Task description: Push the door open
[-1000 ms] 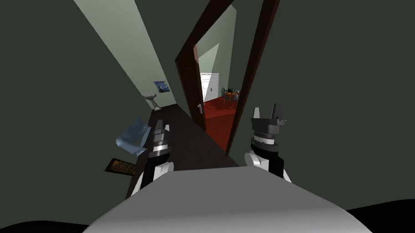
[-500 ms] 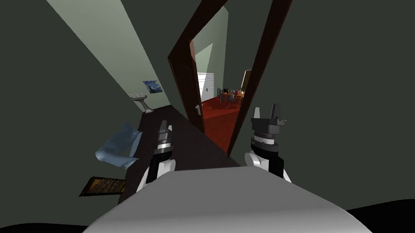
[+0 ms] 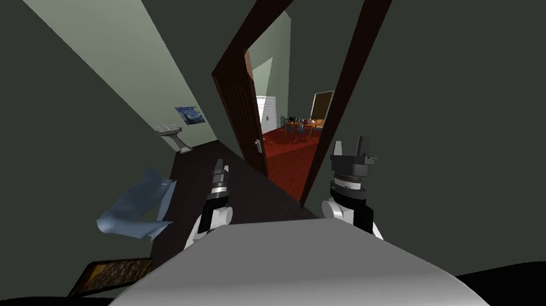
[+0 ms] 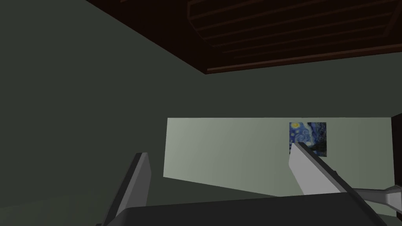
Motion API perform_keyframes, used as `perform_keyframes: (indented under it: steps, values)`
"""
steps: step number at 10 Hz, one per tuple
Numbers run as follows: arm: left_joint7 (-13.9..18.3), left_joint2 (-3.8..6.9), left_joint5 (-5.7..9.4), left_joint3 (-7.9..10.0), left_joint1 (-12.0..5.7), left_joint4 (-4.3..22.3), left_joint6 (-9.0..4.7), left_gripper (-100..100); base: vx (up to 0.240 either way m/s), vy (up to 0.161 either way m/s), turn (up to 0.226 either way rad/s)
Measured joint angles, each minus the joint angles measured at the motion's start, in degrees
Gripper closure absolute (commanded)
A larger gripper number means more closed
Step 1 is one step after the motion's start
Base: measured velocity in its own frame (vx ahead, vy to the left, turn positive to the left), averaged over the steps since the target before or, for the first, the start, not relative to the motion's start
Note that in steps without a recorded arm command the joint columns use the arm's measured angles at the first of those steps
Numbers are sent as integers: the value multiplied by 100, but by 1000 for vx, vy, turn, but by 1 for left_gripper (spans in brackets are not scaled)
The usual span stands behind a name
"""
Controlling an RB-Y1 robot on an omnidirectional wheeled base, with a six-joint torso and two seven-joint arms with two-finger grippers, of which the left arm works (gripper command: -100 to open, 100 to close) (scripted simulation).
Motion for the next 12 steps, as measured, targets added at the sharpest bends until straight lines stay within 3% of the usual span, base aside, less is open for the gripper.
perform_keyframes:
  steps: [5, 7, 12]
  values:
    - [-68, 46, 83, 46, -376, 581, 34, -100, 103, 157, -190]
    - [-90, 79, 128, 84, -591, 931, 14, -100, 69, 191, -205]
    - [-142, 94, 204, 124, -907, 1457, 16, -100, 62, 129, -150]
